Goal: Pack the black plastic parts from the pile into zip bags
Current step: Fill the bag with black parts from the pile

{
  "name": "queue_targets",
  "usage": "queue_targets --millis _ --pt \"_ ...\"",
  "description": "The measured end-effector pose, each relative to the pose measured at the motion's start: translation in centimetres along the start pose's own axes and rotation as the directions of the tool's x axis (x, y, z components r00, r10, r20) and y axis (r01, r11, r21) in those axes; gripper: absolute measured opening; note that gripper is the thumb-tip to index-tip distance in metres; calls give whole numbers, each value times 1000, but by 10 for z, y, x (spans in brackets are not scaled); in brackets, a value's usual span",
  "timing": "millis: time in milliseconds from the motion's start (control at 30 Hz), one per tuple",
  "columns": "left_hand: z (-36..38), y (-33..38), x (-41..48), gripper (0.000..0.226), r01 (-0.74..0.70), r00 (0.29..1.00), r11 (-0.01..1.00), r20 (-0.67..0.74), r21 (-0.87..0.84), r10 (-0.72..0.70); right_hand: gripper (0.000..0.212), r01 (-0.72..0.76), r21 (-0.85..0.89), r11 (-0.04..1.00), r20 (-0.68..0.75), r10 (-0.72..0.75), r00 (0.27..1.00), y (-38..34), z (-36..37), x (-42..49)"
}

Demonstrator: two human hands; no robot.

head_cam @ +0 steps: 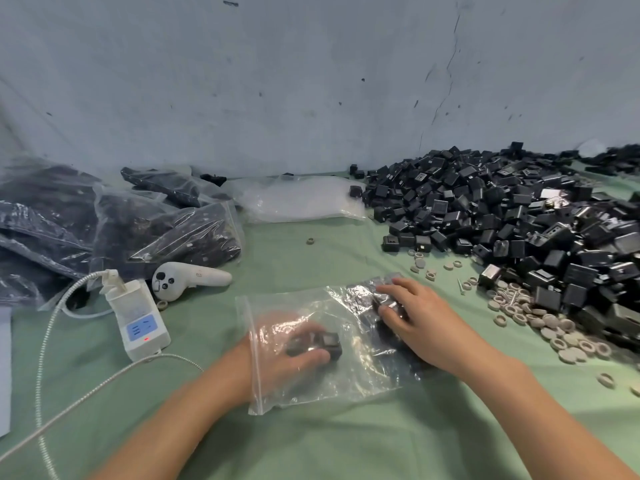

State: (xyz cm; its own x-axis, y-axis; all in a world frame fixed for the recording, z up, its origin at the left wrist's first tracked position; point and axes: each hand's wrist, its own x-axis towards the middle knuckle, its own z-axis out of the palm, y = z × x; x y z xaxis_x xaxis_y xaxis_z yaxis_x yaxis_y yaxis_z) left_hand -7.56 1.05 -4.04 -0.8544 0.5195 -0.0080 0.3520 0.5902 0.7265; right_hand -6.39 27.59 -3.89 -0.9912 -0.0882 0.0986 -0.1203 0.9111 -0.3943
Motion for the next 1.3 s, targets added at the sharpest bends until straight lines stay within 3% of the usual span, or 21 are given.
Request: queue_targets --millis 67,167,300,500,600,733,867,933,1067,1133,1300 --pt "4 6 4 27 31 998 990 59 -136 -23 49 11 -17 1000 32 -11 999 -1 1 1" --pt "13 5 9 28 29 992 982 123 -187 -6 51 32 -42 999 74 -29 997 -4 1 3" --pt "10 11 15 28 -7 966 990 256 -141 43 54 65 -99 993 151 -50 987 -6 4 6" --pt "13 8 22 27 -16 950 1000 313 6 13 54 71 -114 991 162 -52 985 0 10 9" --pt "12 15 23 35 -84 959 981 281 172 33 56 76 -144 987 152 -54 987 2 17 8" --pt "15 17 18 29 -218 936 976 283 -6 211 59 75 -159 984 146 -52 988 3 20 9" --pt "28 12 23 25 -141 963 981 213 -131 167 56 75 -172 982 151 -49 987 3 21 8" --pt "35 15 25 21 -137 970 987 189 -85 151 56 74 -172 982 157 -47 986 2 20 8" --pt "43 13 29 34 -137 988 981 85 138 126 56 80 -175 981 164 -51 985 2 19 8" --pt "42 14 32 31 -152 985 971 114 186 132 56 79 -172 982 160 -51 986 2 19 8" --pt "34 14 40 14 -219 956 969 225 113 190 56 80 -173 982 154 -54 987 3 20 7"
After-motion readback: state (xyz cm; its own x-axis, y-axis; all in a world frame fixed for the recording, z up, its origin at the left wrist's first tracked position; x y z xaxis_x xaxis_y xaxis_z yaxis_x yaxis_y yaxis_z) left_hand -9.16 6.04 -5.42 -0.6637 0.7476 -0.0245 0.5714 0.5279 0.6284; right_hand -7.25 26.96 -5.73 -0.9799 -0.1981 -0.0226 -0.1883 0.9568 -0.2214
